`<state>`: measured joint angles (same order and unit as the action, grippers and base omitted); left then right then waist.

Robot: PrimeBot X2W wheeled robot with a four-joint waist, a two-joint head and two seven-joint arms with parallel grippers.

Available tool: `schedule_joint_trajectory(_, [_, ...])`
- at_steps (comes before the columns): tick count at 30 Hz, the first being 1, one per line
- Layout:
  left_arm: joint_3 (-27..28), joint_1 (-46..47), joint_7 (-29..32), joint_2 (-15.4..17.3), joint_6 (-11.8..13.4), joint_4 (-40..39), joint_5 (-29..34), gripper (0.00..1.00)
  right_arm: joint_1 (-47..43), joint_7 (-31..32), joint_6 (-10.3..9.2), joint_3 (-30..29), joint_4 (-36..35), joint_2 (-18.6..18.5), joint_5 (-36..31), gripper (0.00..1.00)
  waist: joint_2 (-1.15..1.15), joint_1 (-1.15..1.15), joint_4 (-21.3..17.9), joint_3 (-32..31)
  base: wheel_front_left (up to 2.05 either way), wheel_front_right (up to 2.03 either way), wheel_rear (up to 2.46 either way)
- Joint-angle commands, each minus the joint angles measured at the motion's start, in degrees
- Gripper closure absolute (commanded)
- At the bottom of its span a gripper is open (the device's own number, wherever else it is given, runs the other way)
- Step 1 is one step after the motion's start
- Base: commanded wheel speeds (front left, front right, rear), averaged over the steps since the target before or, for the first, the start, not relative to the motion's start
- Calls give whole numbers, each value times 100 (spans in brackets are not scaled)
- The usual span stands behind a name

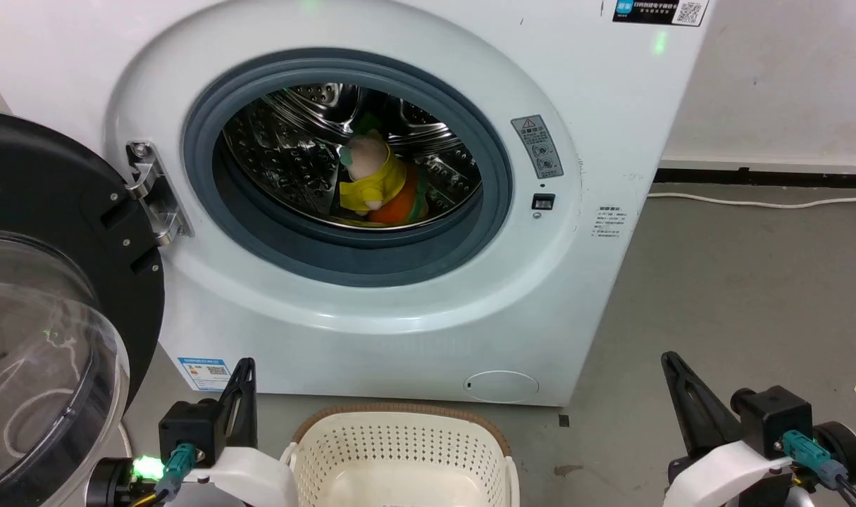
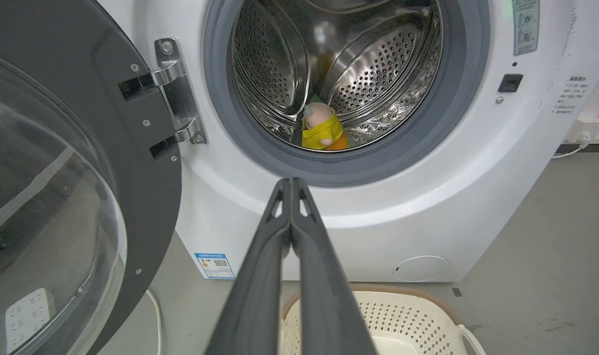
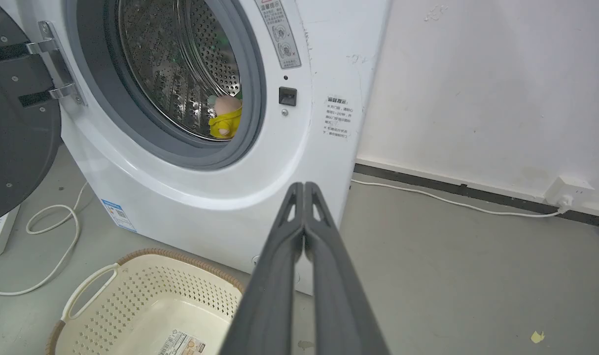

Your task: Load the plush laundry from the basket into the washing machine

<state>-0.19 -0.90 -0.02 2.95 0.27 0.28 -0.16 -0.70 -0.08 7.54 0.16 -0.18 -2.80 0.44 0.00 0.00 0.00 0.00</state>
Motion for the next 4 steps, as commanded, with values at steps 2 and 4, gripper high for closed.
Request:
schedule_joint_trajectory(2, [19,90,2,-7,-27,-28,16,100,70,8,-5,-16,18,-8,-44,100,0,0,0,0,0,0,0])
schedule_joint_trajectory(4, [19,90,2,-7,-27,-28,16,100,70,8,-5,-16,18,-8,-44,100,0,0,0,0,0,0,0])
